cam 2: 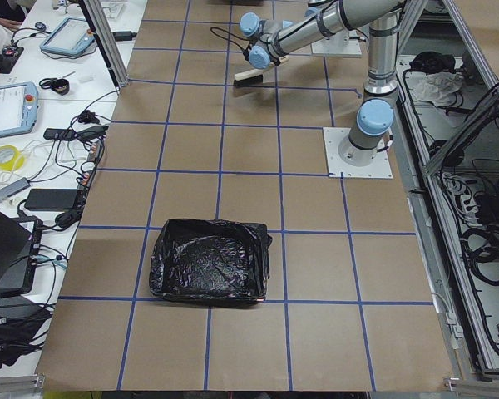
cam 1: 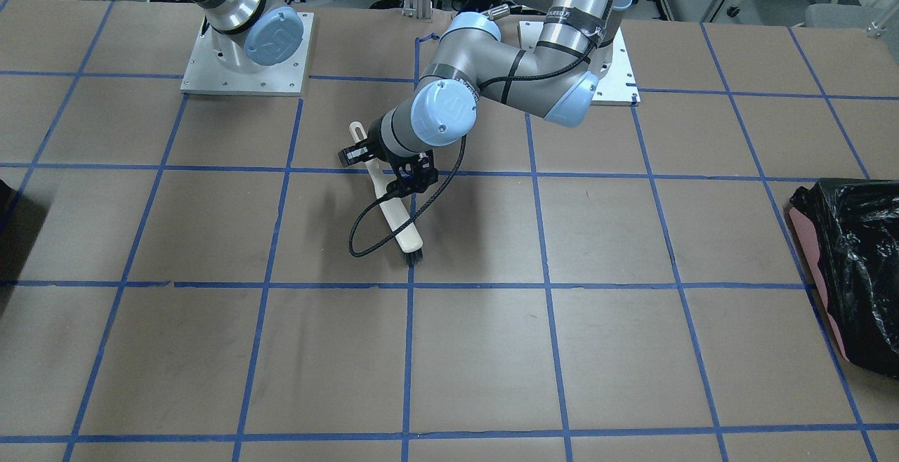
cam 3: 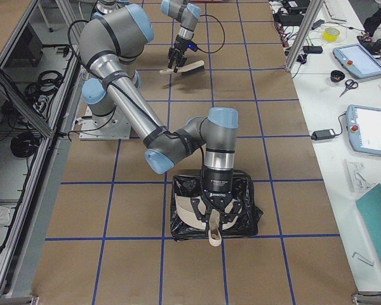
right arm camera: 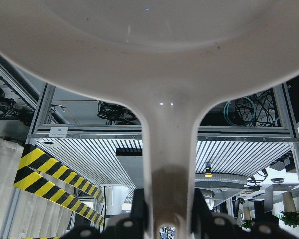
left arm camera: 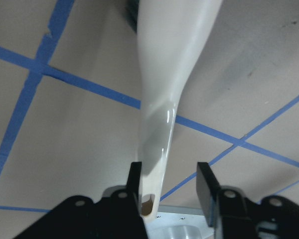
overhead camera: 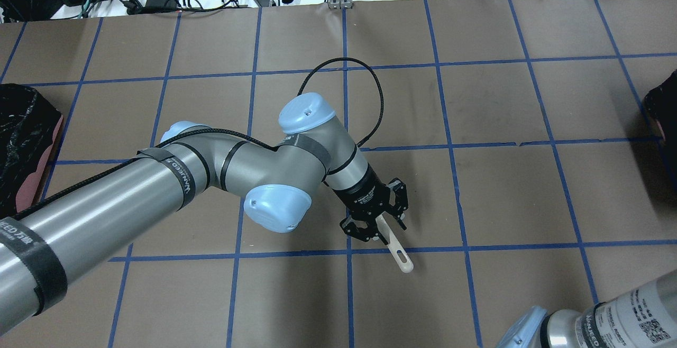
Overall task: Sweep and dump trash in nearest bin
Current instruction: 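Hold the dustpan tipped over the bin while the left gripper lowers the brush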
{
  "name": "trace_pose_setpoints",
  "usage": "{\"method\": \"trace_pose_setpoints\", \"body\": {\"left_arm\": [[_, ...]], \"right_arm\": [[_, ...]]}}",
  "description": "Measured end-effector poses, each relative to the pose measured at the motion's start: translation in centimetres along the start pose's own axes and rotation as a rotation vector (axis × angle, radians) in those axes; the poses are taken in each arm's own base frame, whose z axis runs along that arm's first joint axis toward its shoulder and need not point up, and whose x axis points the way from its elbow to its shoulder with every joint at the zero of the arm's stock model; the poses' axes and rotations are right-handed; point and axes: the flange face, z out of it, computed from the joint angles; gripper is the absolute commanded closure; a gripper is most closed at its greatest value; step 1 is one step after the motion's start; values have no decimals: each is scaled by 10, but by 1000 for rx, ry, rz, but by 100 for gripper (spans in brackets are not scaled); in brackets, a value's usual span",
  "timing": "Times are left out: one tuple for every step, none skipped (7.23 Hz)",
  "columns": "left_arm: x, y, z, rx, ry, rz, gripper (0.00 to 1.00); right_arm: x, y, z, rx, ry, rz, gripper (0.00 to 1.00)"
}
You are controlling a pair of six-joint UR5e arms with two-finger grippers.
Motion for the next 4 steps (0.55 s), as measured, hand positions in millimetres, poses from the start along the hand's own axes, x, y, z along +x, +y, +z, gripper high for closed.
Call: {"method": "trace_pose_setpoints", "body": {"left_arm": [[0, 1, 3, 0, -6, -1, 0], [0, 2, 5, 0, -12, -3, 11], [0, 1, 8, -2, -19, -6, 37], [-1, 0, 12, -6, -27, -9, 57]], "right_arm": [[-2, 8, -14, 1, 34, 41, 100], [-4, 15, -28, 7, 62, 87, 100], [-3, 18, -43, 27, 78, 137, 100], [-1, 17, -58, 64, 77, 187, 100]]}}
